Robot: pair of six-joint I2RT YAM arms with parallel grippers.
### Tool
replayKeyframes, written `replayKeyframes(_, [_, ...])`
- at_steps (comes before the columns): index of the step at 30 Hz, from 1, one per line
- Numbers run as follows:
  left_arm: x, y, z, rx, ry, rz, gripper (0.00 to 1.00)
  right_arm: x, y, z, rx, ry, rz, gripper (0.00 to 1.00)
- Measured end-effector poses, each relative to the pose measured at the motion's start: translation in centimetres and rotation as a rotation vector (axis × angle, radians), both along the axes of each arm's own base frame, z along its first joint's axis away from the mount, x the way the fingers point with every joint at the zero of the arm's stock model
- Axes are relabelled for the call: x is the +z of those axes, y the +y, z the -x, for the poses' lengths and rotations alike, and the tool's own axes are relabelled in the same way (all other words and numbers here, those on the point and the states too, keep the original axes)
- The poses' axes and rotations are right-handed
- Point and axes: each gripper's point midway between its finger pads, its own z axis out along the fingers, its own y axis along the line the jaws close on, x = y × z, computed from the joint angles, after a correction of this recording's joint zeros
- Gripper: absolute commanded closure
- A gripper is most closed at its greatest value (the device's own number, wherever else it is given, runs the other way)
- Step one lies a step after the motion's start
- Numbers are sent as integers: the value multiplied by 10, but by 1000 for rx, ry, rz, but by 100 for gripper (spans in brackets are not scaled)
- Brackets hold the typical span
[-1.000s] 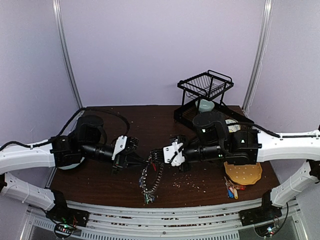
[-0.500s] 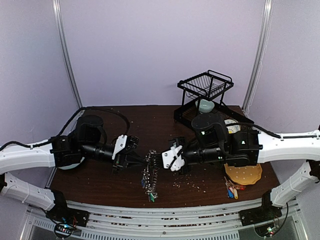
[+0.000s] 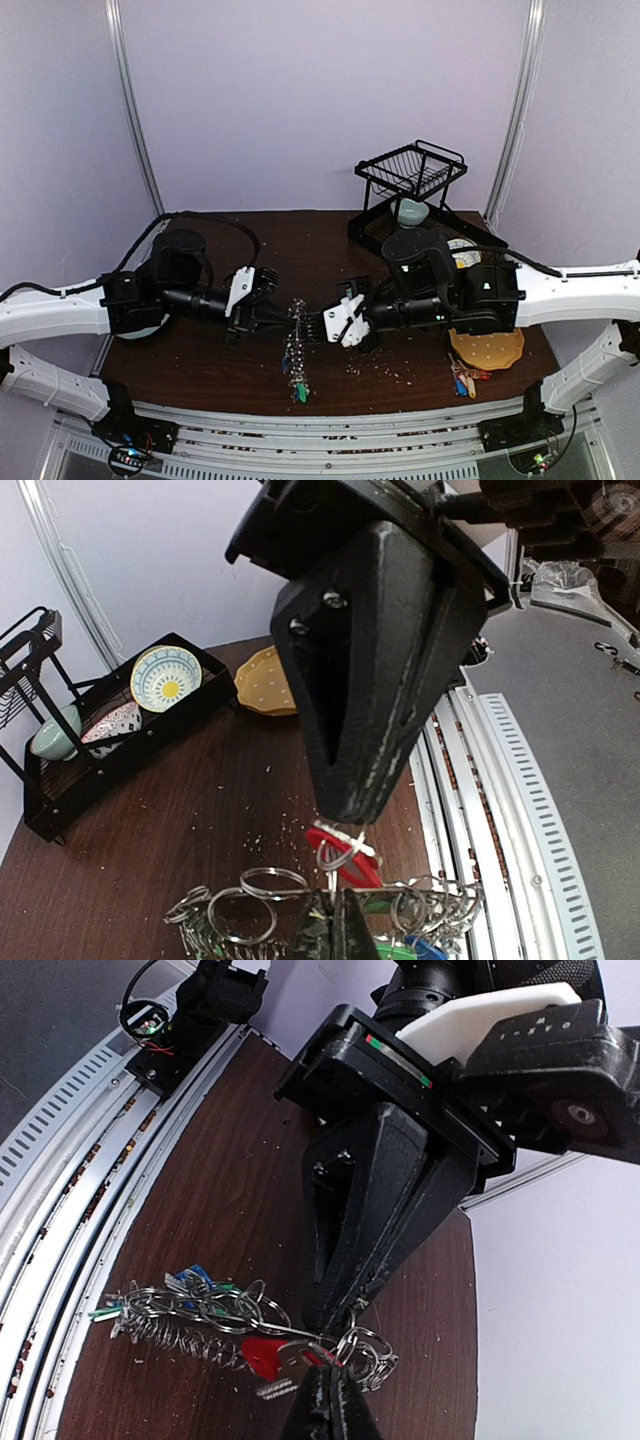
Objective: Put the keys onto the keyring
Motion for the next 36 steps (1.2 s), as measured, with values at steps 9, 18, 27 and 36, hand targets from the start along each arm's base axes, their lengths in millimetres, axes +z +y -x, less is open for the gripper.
replayKeyframes(9, [5, 1, 0, 3, -11, 17, 100, -1, -1, -1, -9, -3, 4, 100])
replayKeyframes(18, [16, 6, 4, 2, -46, 68, 100, -20, -7, -2, -26, 5, 54, 100])
replayKeyframes(27, [19, 6, 2, 12, -60, 79, 100, -14, -11, -6, -52, 68, 13, 100])
replayKeyframes(36, [-1, 27, -41, 219, -70, -1, 100, -15, -33, -53, -269, 485, -207, 72])
